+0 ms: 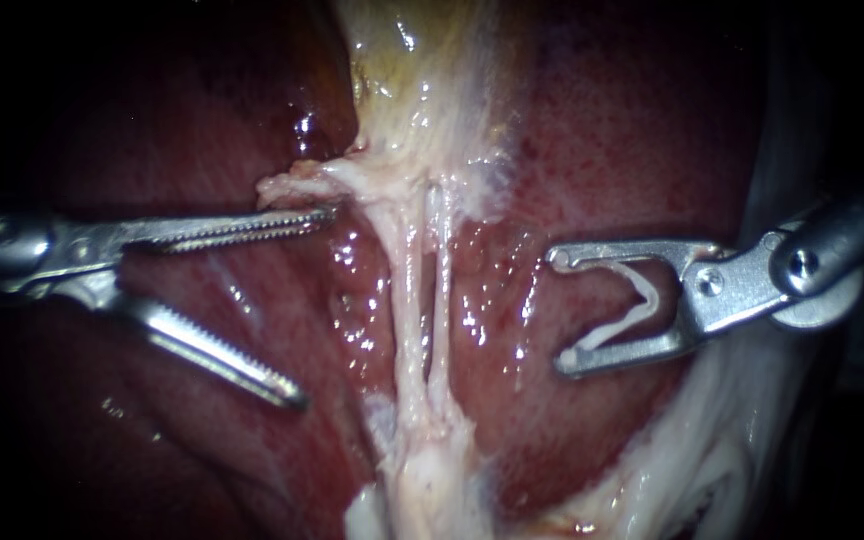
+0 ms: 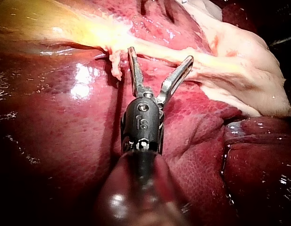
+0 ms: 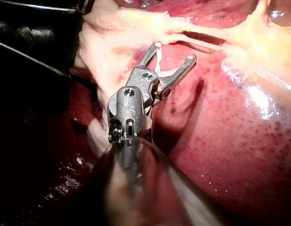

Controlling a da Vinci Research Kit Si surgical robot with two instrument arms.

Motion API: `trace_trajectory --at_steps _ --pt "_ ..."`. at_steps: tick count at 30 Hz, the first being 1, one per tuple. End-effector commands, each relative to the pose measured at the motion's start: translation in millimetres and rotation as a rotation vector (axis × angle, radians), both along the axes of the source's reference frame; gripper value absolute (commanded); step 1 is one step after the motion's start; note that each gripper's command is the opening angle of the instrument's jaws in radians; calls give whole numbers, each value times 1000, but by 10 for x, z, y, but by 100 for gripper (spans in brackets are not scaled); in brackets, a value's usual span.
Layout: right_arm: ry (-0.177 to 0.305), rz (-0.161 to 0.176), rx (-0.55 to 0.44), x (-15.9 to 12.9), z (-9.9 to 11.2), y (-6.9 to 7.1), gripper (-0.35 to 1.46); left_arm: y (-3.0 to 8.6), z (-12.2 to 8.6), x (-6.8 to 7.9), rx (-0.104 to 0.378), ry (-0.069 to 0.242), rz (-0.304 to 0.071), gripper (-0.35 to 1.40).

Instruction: Grabbing gallbladder

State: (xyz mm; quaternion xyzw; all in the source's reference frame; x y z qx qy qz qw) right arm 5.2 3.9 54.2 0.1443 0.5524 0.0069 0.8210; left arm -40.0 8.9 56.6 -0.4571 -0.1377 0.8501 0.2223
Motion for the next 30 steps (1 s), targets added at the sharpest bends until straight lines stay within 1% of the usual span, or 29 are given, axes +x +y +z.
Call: trace_trajectory --at_steps 1,4,5,6,8,11,13,16,18,20,21,22,24,26,27,30 --pt "0 0 0 0 0 0 50 3 -2 1 5 -1 0 101" --pt "0 0 0 0 0 0 50 25 -15 6 17 -1 -7 98" --pt "0 0 0 0 0 0 50 35 -18 8 21 1 -14 98" --pt "0 0 0 0 0 0 50 42 -20 9 22 4 -20 96" --pt "0 0 0 0 0 0 50 55 -18 10 25 10 -32 91" --pt "0 0 0 0 0 0 50 67 -6 9 26 17 -44 86" --pt "0 0 0 0 0 0 50 71 4 7 24 21 -49 84" --pt "0 0 0 0 0 0 50 78 20 5 21 25 -55 71" --pt "0 0 0 1 0 0 50 81 29 5 22 23 -52 51" --pt "0 0 0 1 0 0 50 81 36 6 23 20 -47 32" --pt "0 0 0 1 0 0 50 81 39 7 27 26 -47 24" --pt "0 0 0 1 0 0 50 81 40 8 32 28 -49 20" --pt "0 0 0 1 0 0 50 80 43 10 35 39 -38 22" --pt "0 0 0 1 0 0 50 78 44 12 50 55 -32 22" --pt "0 0 0 1 0 0 50 77 44 14 63 72 -28 14" --pt "0 0 0 1 0 0 50 75 45 16 79 103 -17 -13"
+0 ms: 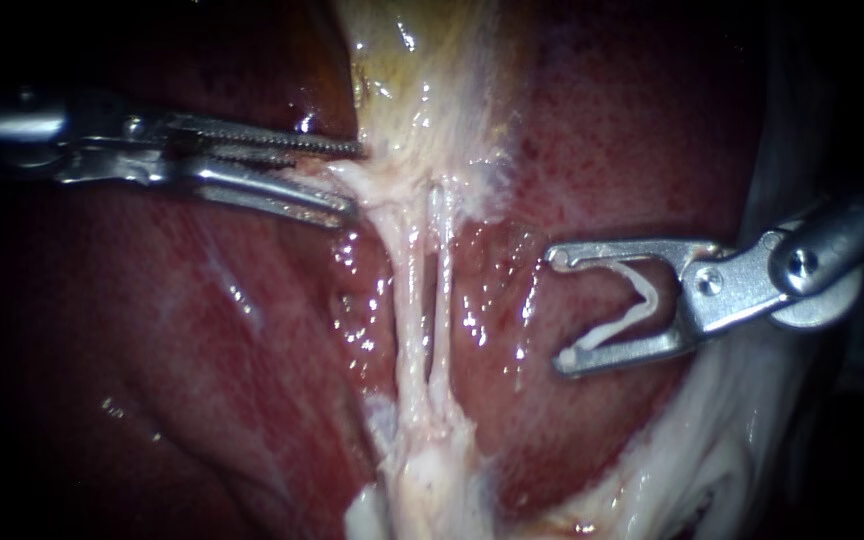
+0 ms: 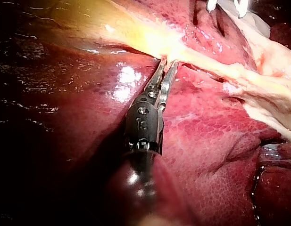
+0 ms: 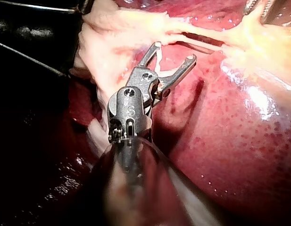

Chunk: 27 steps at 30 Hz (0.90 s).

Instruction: Grabbing gallbladder

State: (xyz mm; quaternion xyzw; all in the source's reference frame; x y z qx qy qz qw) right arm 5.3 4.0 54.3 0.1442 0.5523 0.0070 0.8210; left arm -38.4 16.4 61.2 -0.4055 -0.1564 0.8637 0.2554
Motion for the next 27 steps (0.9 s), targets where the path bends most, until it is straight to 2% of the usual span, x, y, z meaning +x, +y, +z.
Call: trace_trajectory --at_steps 1,3,7,10,16,20,23,27 --pt "0 0 0 0 0 0 50 -1 -1 2 8 7 -2 -25" --pt "0 0 0 0 0 0 50 -1 -1 4 20 10 -3 -35" --pt "0 0 0 0 0 0 50 -1 -7 12 49 25 -52 -35" --pt "0 0 0 0 0 0 50 2 -19 15 58 27 -62 -35" --pt "0 0 0 0 0 0 50 22 -63 23 77 27 -77 -35" --pt "0 0 0 0 0 0 50 41 -89 38 86 18 -101 -35" --pt "0 0 0 0 0 0 50 49 -96 47 90 22 -119 -35" --pt "0 0 0 0 0 0 50 50 -96 51 91 34 -138 -35"
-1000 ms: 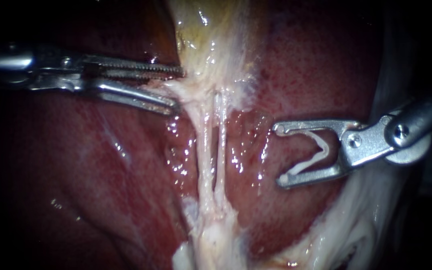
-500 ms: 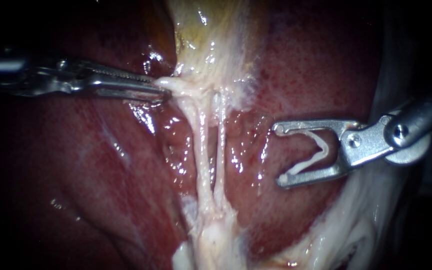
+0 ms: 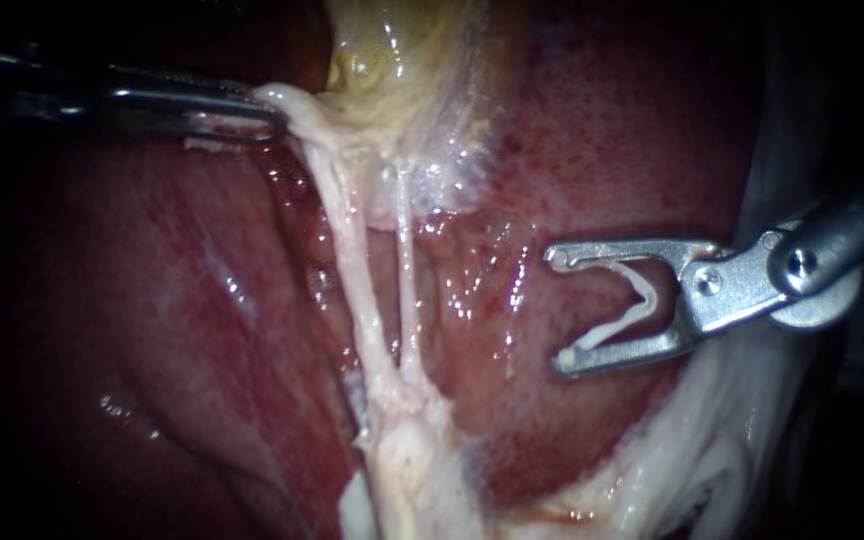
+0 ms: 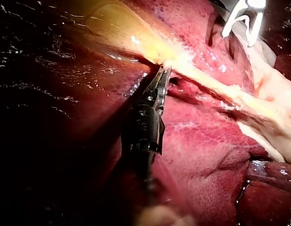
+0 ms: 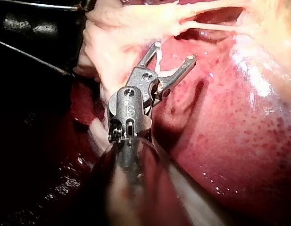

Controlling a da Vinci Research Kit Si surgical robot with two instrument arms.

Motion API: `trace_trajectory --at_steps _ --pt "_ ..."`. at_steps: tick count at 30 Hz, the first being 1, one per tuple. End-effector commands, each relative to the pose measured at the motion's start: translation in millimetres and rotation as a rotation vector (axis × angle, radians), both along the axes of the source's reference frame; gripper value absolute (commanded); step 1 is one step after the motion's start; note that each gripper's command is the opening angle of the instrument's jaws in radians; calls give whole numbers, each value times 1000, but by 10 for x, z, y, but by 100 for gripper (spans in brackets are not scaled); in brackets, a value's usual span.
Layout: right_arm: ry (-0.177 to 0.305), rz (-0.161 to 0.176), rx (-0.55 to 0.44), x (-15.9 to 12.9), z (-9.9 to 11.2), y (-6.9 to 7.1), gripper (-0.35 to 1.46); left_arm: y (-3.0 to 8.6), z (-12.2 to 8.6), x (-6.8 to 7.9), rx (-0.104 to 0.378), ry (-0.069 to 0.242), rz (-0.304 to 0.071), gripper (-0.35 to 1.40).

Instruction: Grabbing gallbladder

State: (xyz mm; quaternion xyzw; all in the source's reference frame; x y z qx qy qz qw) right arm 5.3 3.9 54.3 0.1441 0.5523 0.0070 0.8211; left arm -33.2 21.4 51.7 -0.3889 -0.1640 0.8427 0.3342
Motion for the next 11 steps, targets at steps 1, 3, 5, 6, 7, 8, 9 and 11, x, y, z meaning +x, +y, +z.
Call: trace_trajectory --at_steps 1,3,5,6,7,8,9,11 --pt "0 0 0 0 0 0 50 0 0 0 2 6 -12 -35" --pt "0 0 0 0 0 0 50 0 1 0 7 5 -13 -35" --pt "0 0 0 0 0 0 50 -1 0 0 8 5 -13 -35" --pt "0 0 0 0 0 0 50 -1 0 -1 8 6 -14 -35" --pt "0 0 0 0 0 0 50 -1 0 -1 8 6 -14 -35" --pt "0 0 0 0 0 0 50 -1 1 -1 9 4 -13 -35" --pt "0 0 0 0 0 0 50 -2 1 -1 9 5 -13 -35" --pt "0 0 0 0 0 0 50 -3 2 -2 9 4 -12 -35"
